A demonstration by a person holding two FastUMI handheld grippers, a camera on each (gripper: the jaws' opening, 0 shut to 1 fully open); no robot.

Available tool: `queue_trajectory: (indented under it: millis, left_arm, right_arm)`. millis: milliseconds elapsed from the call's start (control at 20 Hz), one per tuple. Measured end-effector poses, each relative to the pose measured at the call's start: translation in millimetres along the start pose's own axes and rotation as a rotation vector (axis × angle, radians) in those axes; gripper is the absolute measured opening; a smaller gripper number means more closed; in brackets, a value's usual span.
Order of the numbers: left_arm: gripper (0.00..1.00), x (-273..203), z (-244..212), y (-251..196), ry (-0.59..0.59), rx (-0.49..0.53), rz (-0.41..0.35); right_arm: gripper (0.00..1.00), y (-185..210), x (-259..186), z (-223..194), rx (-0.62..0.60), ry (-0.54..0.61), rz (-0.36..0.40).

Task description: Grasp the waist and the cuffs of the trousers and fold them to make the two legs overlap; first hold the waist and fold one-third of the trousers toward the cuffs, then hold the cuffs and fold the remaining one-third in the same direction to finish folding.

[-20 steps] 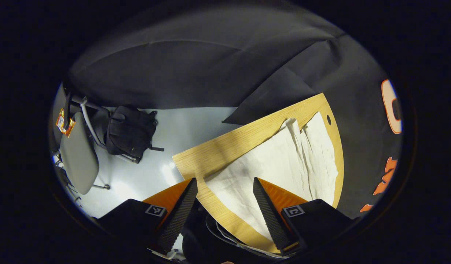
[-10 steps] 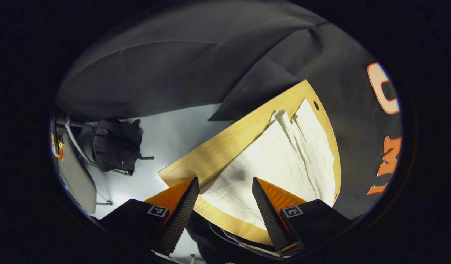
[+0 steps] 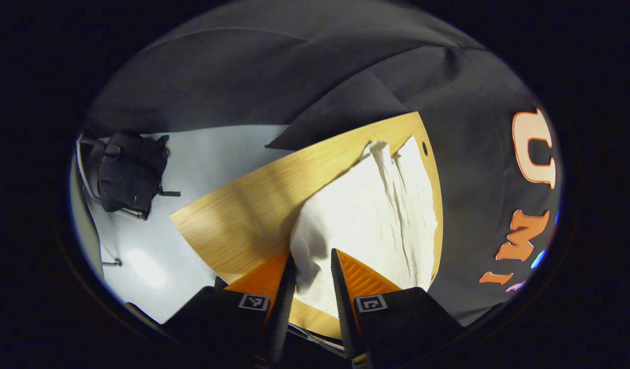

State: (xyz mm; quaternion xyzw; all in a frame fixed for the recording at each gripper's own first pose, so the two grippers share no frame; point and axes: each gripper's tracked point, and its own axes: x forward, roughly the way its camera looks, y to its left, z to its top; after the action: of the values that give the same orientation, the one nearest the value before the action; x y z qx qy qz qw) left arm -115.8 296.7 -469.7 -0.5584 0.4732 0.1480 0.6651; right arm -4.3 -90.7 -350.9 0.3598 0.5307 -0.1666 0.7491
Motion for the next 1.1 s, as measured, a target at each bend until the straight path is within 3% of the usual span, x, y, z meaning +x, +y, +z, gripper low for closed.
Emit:
queue_trajectory:
  millis: [150, 250, 300, 350, 400, 800, 900, 950, 1100]
  left_arm:
    - [0.48, -7, 2, 1, -0.030, -0.030, -0.024]
    - [0.50, -6, 1, -8, -0.046, -0.073, -0.081]
    - [0.44, -2, -1, -7, -0.056, -0.088, -0.082]
    - [0.43, -1, 3, 4, -0.083, -0.097, -0.035]
    - [0.22, 6, 1, 1, -0.088, -0.110, -0.061]
    - [0.21, 1, -6, -3, -0.151, -0.120, -0.195]
    - [0.21, 1, -6, -1, -0.173, -0.165, -0.244]
    - [0.21, 1, -3, 9, -0.194, -0.177, -0.225]
    - [0.10, -3, 0, 11, -0.243, -0.208, -0.244]
  right_arm:
    - [0.89, -13, 1, 5, 0.028, -0.013, -0.004]
    - [0.89, -19, 3, 9, 0.048, -0.025, 0.005]
    - [0.89, -19, 6, 11, 0.064, -0.030, 0.015]
    - [0.89, -21, 8, 12, 0.085, -0.036, 0.020]
    - [0.89, -25, 9, 12, 0.103, -0.039, 0.026]
    - [0.89, -35, 27, 13, 0.201, -0.081, 0.104]
    - [0.83, -33, 31, 17, 0.214, -0.096, 0.132]
    - [0.82, -34, 32, 18, 0.218, -0.095, 0.136]
    - [0.66, -39, 35, 20, 0.254, -0.096, 0.150]
